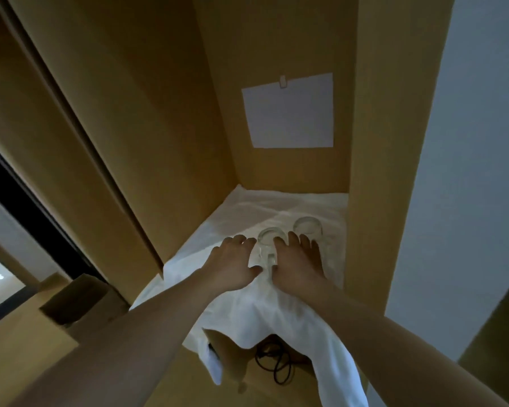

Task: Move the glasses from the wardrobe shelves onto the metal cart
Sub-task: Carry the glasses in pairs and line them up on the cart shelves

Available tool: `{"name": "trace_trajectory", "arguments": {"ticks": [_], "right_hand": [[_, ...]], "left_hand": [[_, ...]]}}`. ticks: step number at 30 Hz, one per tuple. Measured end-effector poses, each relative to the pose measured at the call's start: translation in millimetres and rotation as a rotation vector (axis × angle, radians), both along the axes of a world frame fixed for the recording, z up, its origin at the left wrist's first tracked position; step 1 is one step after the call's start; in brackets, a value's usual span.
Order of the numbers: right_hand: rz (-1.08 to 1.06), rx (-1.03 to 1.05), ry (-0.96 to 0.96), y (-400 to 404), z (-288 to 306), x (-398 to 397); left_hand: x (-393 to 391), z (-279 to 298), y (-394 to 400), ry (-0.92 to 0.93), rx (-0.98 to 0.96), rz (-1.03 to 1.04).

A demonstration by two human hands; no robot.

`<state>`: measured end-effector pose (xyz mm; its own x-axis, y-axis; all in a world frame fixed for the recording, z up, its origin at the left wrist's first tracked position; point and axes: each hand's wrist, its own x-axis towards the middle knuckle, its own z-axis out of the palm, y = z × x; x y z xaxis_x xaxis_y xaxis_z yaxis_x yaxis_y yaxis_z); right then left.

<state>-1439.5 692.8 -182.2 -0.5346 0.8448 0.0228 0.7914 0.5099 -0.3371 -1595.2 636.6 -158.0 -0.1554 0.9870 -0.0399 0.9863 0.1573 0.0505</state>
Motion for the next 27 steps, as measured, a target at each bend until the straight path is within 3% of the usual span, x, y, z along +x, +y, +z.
{"name": "trace_trajectory", "arguments": {"ticks": [10, 16, 27], "right_hand": [[-0.360, -0.036, -0.100, 60.7, 8.4, -39.1], [-0.427, -0.119, -0.216, 101.5, 0.9, -59.0], [-0.343, -0.289, -0.471, 152.6, -6.4, -62.1]], "left_hand": [[-39.0, -25.1, 117.2, -0.157, -0.057, -0.225], [-43.5, -31.6, 152.6, -0.479, -0.293, -0.277], [-36.8, -47.3, 167.7, -0.409, -0.294, -0.330]]}}
